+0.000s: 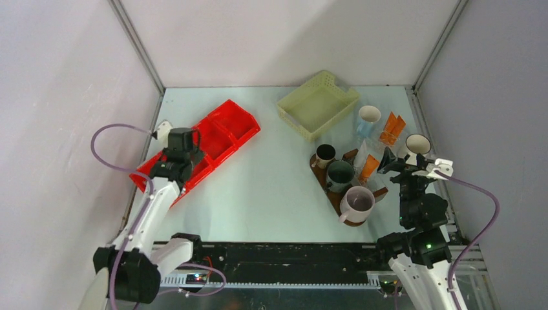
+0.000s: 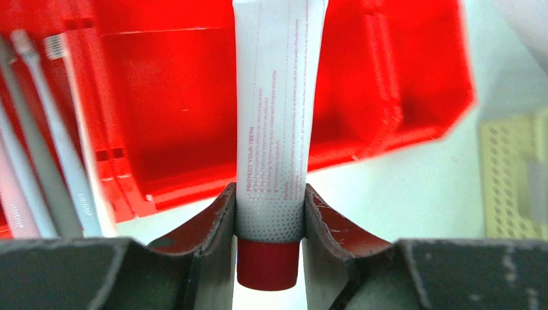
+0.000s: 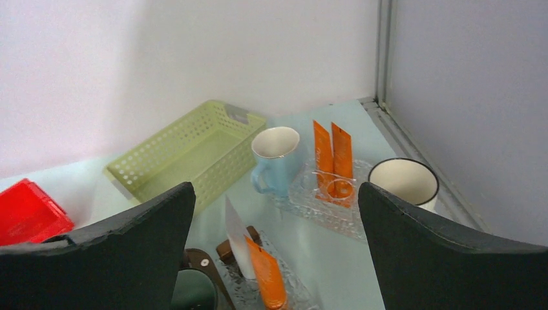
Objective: Prepare toiletry sets of a toothbrush and toothpaste on the tray
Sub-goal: Pick up the toothpaste from the storage box, then place the toothpaste in the toothpaste holder.
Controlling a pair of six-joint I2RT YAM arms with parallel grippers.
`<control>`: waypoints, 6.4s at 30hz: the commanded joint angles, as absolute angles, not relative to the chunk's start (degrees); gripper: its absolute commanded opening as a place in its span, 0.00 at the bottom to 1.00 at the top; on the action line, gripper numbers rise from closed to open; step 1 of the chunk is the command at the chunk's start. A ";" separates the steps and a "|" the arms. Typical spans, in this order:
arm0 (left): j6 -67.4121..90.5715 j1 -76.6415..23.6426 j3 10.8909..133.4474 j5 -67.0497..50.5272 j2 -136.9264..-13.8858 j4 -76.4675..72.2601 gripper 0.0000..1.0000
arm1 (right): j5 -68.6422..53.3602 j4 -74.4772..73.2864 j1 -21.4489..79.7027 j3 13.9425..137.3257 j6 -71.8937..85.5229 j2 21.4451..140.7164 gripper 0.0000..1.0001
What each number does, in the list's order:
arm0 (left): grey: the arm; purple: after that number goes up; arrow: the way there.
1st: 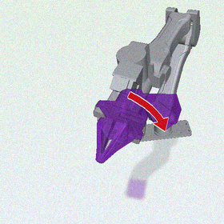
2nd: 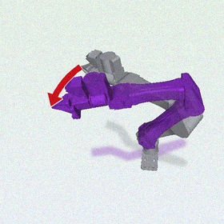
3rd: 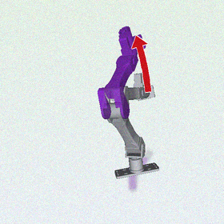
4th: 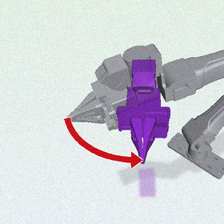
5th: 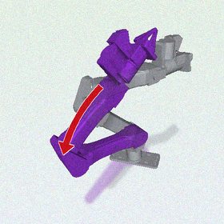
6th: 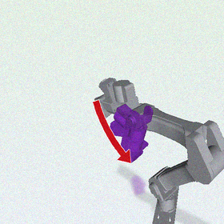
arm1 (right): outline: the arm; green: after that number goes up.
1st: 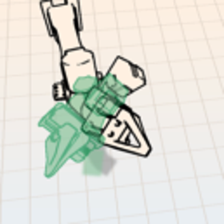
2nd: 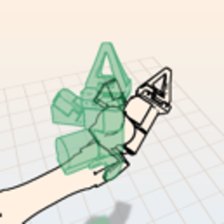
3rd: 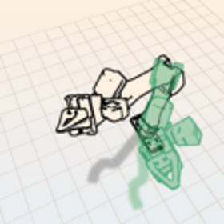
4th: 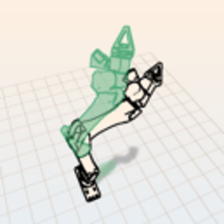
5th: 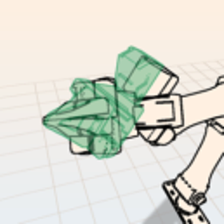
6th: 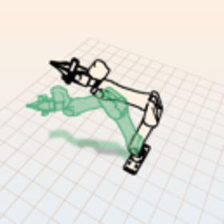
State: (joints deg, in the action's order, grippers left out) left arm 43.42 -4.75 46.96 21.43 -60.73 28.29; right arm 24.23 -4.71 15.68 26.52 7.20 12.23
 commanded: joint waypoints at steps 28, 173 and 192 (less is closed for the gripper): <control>0.52 -49.33 34.21 12.97 -49.86 -27.05 0.15 | -14.50 -13.09 16.17 50.43 19.64 29.52 0.91; 14.67 -8.76 37.92 22.96 -28.19 12.62 1.00 | 20.30 -1.42 12.73 22.42 10.02 22.60 0.00; 15.03 -8.01 37.70 22.02 -28.01 12.42 1.00 | 23.23 -4.80 12.74 22.87 11.46 24.65 0.00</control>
